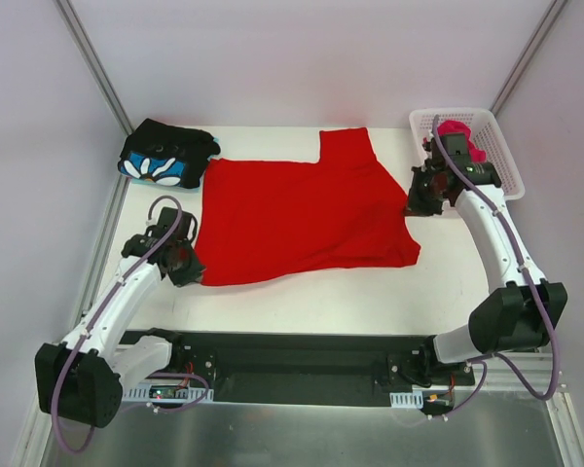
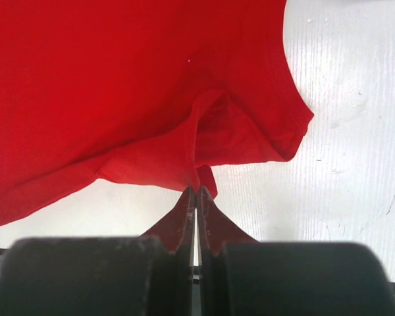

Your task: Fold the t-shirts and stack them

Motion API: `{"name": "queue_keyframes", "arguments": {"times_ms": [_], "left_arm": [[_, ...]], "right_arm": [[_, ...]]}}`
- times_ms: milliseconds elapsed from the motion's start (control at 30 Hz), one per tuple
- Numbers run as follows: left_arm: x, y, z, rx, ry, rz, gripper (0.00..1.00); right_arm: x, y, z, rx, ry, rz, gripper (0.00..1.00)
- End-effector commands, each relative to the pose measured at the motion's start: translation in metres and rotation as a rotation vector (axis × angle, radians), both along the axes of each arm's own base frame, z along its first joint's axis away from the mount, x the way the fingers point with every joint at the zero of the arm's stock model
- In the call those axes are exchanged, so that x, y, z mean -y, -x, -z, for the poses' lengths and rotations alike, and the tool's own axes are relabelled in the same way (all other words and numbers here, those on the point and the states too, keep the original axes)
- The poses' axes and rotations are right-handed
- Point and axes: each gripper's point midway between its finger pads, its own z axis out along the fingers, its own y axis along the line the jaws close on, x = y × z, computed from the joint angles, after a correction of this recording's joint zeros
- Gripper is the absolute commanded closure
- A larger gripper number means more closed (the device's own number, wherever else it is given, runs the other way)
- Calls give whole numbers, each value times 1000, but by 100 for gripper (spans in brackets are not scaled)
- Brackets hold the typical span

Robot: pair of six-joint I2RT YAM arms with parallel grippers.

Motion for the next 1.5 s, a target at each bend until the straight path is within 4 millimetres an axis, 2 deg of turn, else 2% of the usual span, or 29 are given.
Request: {"name": "queue_keyframes", "arguments": {"times_ms": [0,133,233,500,1033,1467], "left_arm": [[17,-18,4,10,65,-11,100],[22,-32,12,-10,69,-8,100],[30,-40,27,-66,77,8,100],[41,-39,42,-114,51,65,99],[46,-39,32,-108,67,114,80],[44,-37,31,-115,55,117,81]], "right_arm": [[-8,-7,-7,44,-24,-12,99],[-11,-15,-8,47,-24,-18,99],[-13,-20,-5,42,-20,-25,99],[-16,-23,6,21,-17,-39,99],[-17,-23,5,19,-18,-47,99],[-18,-20,4,17,-22,-52,99]]}}
